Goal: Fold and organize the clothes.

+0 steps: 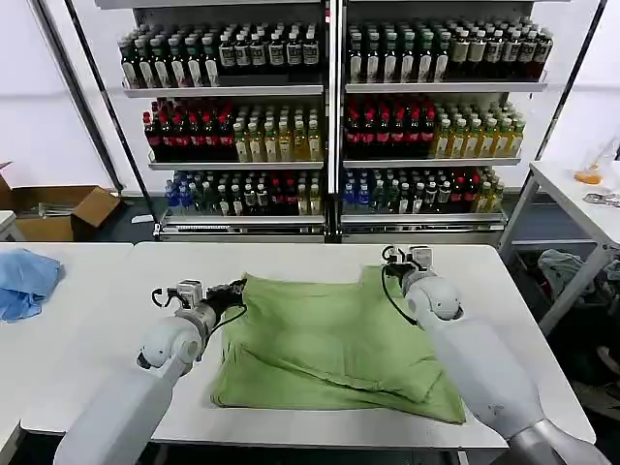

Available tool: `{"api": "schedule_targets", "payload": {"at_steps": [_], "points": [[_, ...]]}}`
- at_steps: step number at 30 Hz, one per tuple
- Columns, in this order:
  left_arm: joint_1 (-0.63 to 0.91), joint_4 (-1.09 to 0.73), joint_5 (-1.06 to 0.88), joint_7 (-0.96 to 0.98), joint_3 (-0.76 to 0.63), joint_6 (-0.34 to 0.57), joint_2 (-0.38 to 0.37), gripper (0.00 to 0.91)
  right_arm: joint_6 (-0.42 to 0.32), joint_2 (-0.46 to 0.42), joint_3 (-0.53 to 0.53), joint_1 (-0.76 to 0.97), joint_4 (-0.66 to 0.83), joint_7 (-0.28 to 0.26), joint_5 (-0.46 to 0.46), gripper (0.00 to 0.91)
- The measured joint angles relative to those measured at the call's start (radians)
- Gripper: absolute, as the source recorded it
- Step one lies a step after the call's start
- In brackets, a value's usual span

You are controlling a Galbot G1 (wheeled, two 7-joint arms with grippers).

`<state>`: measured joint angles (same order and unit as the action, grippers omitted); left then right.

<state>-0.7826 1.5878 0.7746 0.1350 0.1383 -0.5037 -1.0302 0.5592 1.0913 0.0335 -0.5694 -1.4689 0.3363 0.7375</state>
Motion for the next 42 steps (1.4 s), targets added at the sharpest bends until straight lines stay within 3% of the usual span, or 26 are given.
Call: {"api": "schedule_targets", "payload": {"at_steps": [18,30,32,33,34,35,36,42], "points": [[-0.198,0.230,-0.004,-0.016,0.084,-0.021,0.074,0.020,0.017,-0.156,0.234,-0.409,-0.445,0.017,0.012,0.000],[-0.306,0.270,-0.056,-0.038,0.103,-0.032,0.087,0.020,0.020,-0.159,0.300,-0.572,-0.525,0.038,-0.005,0.000],[-0.314,0.270,-0.068,-0.040,0.100,-0.032,0.084,0.060,0.020,-0.155,0.300,-0.580,-0.523,0.040,-0.011,0.000],[-0.316,0.270,-0.074,-0.041,0.098,-0.033,0.082,0.252,0.020,-0.153,0.300,-0.583,-0.520,0.040,-0.014,0.312],[-0.318,0.270,-0.080,-0.042,0.097,-0.034,0.080,0.574,0.020,-0.150,0.300,-0.586,-0.516,0.040,-0.018,0.856],[-0.320,0.270,-0.085,-0.042,0.096,-0.035,0.079,0.756,0.020,-0.147,0.298,-0.587,-0.511,0.041,-0.022,0.907],[-0.322,0.270,-0.091,-0.042,0.095,-0.036,0.077,0.877,0.020,-0.143,0.295,-0.588,-0.505,0.041,-0.027,0.907],[-0.339,0.281,-0.116,-0.041,0.099,-0.034,0.071,0.907,0.019,-0.128,0.284,-0.600,-0.494,0.039,-0.059,0.907]]}}
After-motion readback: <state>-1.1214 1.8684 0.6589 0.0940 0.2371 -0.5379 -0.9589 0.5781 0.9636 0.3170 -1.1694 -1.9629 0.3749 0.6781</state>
